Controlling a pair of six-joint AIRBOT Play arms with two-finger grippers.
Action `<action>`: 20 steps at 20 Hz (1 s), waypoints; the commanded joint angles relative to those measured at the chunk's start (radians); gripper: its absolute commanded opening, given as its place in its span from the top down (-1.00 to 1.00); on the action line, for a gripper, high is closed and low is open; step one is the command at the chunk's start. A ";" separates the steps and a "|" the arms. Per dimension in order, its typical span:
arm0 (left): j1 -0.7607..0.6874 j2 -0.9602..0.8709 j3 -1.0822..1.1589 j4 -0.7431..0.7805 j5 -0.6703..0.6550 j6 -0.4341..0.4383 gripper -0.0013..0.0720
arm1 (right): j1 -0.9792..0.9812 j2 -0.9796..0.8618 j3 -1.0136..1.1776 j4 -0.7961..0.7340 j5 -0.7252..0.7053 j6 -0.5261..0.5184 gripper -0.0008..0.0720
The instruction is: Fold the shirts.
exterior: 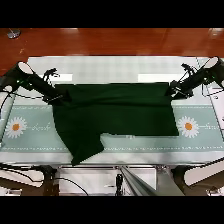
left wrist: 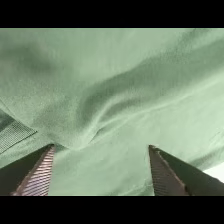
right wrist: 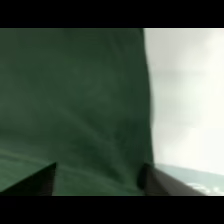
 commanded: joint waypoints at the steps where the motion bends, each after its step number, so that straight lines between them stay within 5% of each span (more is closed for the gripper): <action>1: 0.006 0.013 0.000 0.019 -0.050 -0.007 -0.96 | -0.005 0.012 -0.001 0.002 0.073 -0.003 -0.75; 7: 0.124 0.243 -0.233 0.020 0.004 0.051 -0.96 | -0.069 0.312 -0.220 -0.061 -0.057 0.000 -0.73; 14: 0.372 0.733 -0.867 -0.146 0.253 0.053 -0.95 | -0.137 0.730 -0.772 0.290 -0.304 -0.157 -0.73; 20: 0.351 0.780 -0.987 -0.197 0.291 0.051 -0.95 | -0.137 0.806 -0.837 0.346 -0.275 -0.177 -0.73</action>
